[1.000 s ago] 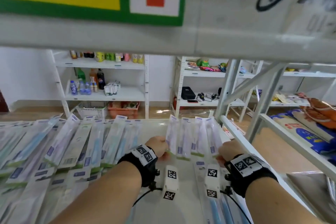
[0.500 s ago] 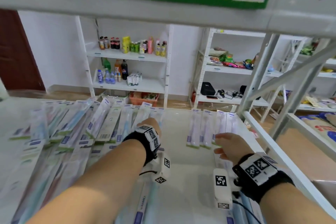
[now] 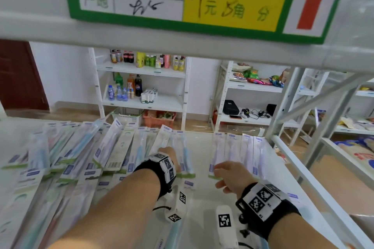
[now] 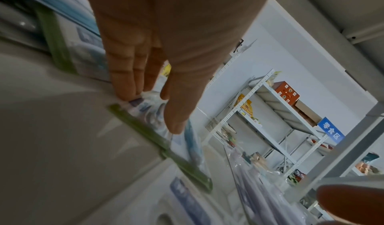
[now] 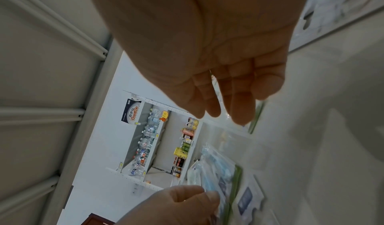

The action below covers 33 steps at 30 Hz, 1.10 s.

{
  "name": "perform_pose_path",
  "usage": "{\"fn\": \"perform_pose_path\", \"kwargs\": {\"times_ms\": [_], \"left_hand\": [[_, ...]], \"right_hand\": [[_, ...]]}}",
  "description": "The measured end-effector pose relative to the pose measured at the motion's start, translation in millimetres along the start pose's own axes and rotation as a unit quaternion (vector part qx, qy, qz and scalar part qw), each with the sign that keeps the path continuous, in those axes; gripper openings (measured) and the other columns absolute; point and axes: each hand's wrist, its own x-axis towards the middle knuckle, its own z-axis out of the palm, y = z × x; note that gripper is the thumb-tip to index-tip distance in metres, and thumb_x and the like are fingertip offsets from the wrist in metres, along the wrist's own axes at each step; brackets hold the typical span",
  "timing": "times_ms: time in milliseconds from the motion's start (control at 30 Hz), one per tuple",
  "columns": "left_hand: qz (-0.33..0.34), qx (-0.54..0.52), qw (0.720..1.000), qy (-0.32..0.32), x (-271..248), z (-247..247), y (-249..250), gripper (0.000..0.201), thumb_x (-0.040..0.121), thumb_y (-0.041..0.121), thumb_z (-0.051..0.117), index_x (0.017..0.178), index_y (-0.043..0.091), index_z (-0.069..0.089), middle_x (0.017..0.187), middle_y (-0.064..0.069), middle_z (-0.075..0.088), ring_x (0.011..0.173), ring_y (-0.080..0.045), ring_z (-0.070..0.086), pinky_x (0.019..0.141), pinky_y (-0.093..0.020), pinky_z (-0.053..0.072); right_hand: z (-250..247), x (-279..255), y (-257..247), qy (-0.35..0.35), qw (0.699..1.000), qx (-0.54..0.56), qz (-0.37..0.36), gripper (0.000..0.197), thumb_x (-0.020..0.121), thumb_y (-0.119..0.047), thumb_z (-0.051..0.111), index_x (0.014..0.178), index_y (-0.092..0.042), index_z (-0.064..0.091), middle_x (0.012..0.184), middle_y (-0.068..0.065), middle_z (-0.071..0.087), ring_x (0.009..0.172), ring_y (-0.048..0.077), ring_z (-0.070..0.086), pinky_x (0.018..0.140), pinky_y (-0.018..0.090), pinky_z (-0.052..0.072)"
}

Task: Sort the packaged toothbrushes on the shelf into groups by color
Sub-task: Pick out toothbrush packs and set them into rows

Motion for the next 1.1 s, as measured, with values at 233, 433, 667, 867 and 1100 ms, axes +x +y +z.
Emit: {"fn": "perform_pose_path", "kwargs": {"times_ms": [233,433,667,867,1100], "left_hand": [[0.005,0.037,0.999,-0.021,7.9,-1.2,1.5,0.048,0.075,0.033,0.072,0.116,0.011,0.061,0.117,-0.008,0.064,0.102,-0.024,0.064,0.079,-0.03,0.052],[0.034,0.103,0.992,-0.057,5.1,-12.4,-4.4,0.046,0.078,0.037,0.068,0.118,0.016,0.059,0.122,-0.003,0.061,0.101,-0.02,0.064,0.082,-0.03,0.052],[0.028,0.09,0.992,-0.08,0.8,-28.1,-8.9,0.02,0.071,0.028,0.073,0.084,0.017,0.061,0.084,-0.003,0.068,0.076,-0.014,0.066,0.063,-0.024,0.049],[0.021,0.087,0.992,-0.084,-5.2,-23.3,-8.1,0.032,0.064,0.031,0.08,0.079,0.014,0.058,0.075,-0.001,0.064,0.06,-0.013,0.06,0.053,-0.016,0.047],[0.008,0.084,0.992,-0.089,-10.2,-32.2,-10.0,0.066,0.06,0.034,0.08,0.115,0.005,0.057,0.078,0.0,0.066,0.067,-0.01,0.063,0.054,-0.02,0.05]], "right_hand": [[6.6,8.9,-6.3,-0.016,0.999,-0.047,-0.001,0.016,0.09,-0.014,0.054,0.104,-0.012,0.06,0.089,0.004,0.066,0.063,0.011,0.062,0.053,0.021,0.048],[16.2,20.7,-16.5,-0.03,0.997,-0.075,0.007,0.024,0.091,-0.02,0.057,0.11,-0.007,0.061,0.09,0.005,0.065,0.067,0.011,0.062,0.058,0.021,0.051],[31.8,49.2,-19.9,-0.013,0.982,-0.187,0.035,0.032,0.085,-0.029,0.066,0.105,-0.005,0.065,0.076,0.002,0.064,0.062,0.011,0.061,0.055,0.021,0.051],[56.7,65.8,-24.3,-0.027,0.95,-0.309,0.042,0.044,0.07,-0.053,0.073,0.073,-0.015,0.053,0.068,-0.002,0.052,0.061,0.012,0.051,0.055,0.024,0.042],[62.4,67.1,-38.8,-0.069,0.917,-0.39,0.052,0.044,0.064,-0.051,0.074,0.078,-0.02,0.047,0.083,0.0,0.057,0.072,0.015,0.056,0.059,0.028,0.045]]}}
